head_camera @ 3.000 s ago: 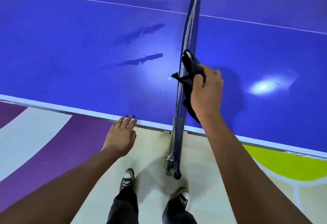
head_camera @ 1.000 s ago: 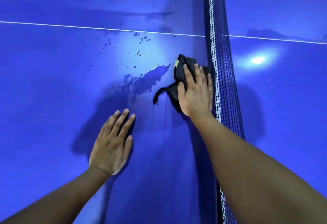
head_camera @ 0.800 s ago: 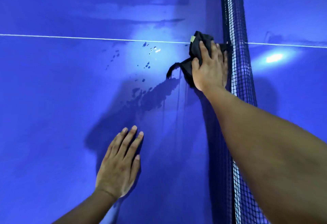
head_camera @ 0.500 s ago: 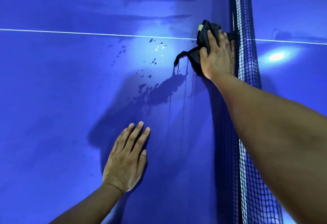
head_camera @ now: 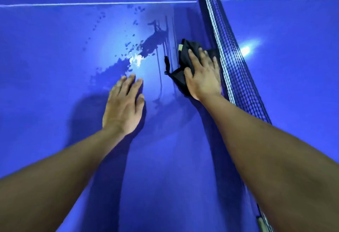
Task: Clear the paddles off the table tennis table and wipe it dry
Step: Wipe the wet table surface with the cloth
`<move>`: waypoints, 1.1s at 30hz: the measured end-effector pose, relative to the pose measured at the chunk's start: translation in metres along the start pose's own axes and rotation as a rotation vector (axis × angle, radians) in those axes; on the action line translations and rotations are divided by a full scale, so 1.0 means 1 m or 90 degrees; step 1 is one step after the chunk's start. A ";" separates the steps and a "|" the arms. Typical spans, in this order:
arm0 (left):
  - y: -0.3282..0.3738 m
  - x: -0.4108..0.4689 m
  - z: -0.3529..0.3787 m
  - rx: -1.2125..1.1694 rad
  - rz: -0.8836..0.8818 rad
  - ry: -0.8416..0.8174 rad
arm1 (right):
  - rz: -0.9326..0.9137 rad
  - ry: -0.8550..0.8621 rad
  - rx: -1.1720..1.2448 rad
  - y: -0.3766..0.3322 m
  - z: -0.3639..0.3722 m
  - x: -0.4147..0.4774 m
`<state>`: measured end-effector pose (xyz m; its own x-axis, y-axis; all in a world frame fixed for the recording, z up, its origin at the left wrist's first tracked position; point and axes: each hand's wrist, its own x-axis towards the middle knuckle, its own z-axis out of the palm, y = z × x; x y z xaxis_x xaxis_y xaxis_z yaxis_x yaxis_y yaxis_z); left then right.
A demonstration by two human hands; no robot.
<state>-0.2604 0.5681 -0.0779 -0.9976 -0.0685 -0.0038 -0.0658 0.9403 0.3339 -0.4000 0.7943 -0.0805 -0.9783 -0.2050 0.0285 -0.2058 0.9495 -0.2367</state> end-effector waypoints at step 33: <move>0.092 -0.317 0.018 -0.011 0.031 -0.021 | -0.052 -0.040 -0.007 -0.019 -0.014 -0.403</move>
<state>0.0493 0.6822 -0.0634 -0.9998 -0.0115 -0.0187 -0.0173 0.9363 0.3507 -0.0024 0.8619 -0.0733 -0.9553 -0.2954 -0.0134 -0.2849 0.9316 -0.2257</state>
